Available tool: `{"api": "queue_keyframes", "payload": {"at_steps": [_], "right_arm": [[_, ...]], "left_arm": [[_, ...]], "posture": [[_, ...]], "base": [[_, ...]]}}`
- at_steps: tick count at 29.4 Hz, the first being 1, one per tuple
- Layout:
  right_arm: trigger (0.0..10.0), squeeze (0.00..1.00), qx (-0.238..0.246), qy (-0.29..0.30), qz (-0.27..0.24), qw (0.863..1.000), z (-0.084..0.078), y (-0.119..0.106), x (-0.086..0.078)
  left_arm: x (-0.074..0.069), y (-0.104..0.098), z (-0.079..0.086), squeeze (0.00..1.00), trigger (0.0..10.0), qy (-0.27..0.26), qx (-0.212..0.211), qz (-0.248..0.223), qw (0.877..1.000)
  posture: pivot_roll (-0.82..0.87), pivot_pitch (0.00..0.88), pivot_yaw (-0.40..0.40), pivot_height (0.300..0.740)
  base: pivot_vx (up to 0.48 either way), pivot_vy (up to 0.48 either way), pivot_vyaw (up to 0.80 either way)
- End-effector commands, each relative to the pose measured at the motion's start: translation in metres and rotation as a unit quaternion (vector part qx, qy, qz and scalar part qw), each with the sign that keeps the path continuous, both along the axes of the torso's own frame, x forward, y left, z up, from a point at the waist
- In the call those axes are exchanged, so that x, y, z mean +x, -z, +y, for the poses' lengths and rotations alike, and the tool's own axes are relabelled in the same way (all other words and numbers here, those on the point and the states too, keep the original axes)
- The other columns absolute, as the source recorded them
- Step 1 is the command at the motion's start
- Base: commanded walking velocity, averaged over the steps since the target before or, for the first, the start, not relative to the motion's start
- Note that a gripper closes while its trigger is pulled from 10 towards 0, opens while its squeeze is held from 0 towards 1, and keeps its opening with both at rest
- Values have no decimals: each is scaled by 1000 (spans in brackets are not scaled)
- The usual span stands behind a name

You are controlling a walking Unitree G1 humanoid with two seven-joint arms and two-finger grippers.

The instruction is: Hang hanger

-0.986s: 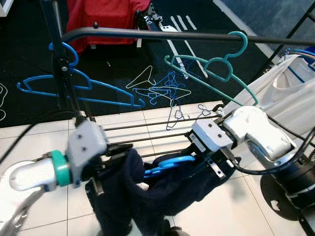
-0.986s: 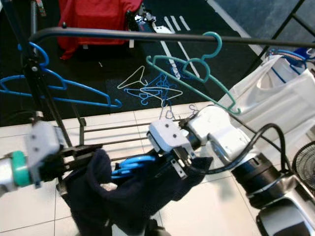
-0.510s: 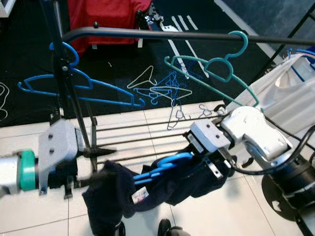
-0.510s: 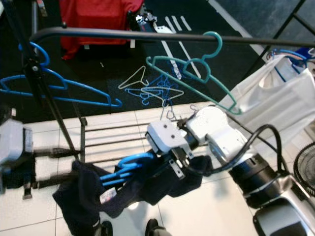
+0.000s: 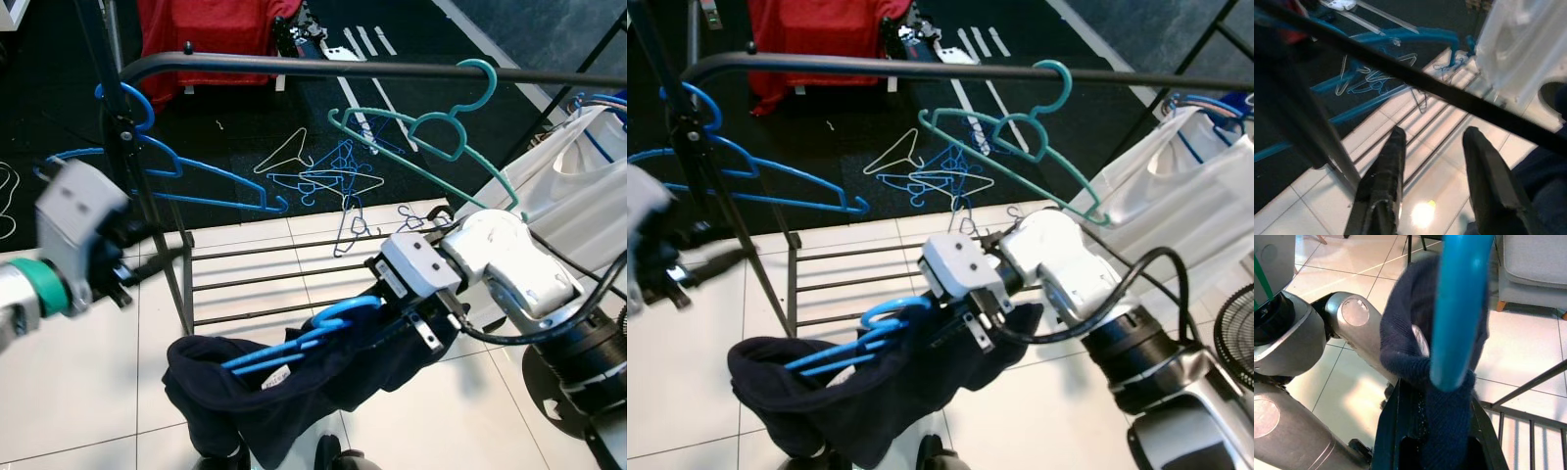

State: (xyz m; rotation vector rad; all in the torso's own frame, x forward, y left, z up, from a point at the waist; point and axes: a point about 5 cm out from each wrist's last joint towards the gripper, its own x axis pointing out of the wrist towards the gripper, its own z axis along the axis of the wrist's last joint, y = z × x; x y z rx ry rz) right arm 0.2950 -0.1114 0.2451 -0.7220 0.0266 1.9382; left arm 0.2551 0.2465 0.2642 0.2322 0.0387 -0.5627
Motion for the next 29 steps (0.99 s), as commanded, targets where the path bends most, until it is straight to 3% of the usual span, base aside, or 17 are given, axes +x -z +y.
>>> {"api": "queue_keyframes", "payload": {"at_steps": [1, 2, 3, 4, 5, 6, 8, 15, 17, 29], "right_arm": [[0, 0, 14, -2, -10, 1000, -1, -4, -1], [0, 0, 14, -2, -10, 1000, -1, -4, -1], [0, 0, 17, 0, -11, 1000, -1, -4, 0], [0, 0, 17, 0, -11, 1000, -1, -4, 0], [0, 0, 19, 2, -13, 1000, -1, -4, 0], [0, 0, 20, 3, -16, 1000, -2, -5, 1], [0, 0, 22, 5, -21, 1000, -3, -7, 1], [0, 0, 27, 8, -24, 999, -3, -10, 2], [0, 0, 25, 15, -24, 999, -5, -9, 4], [0, 0, 23, 22, -24, 999, -8, -8, 6]], "left_arm": [[-9, -2, 7, 0, 10000, 33, 14, 5, 999], [-9, -2, 7, 0, 10000, 33, 14, 5, 999], [-12, 0, 11, 0, 10000, 40, 57, 3, 998], [-12, 0, 11, 0, 10000, 40, 57, 3, 998], [-15, 7, 18, 0, 10000, 38, 149, 3, 988], [-22, 19, 22, 0, 10000, 63, 244, 16, 968], [-38, 37, 20, 0, 10000, 117, 293, 65, 947], [-50, 41, 6, 0, 10000, 154, 251, 89, 952], [-68, 45, -4, 0, 10000, 198, 217, 126, 948], [-80, 46, -8, 0, 10000, 231, 210, 129, 941]], "posture": [[119, 165, -5, 740], [119, 165, -5, 740], [119, 165, -4, 740], [119, 165, -4, 740], [121, 163, -1, 740], [123, 162, 2, 740], [122, 162, 2, 740], [117, 160, 6, 740], [120, 162, 4, 740], [120, 161, 3, 740]], "base": [[0, 0, 0], [0, 0, 0], [0, 0, 0], [0, 0, 0], [0, 0, 0], [0, 0, 0], [0, 0, 0], [0, 0, 0], [0, 0, 0], [0, 0, 0]]}}
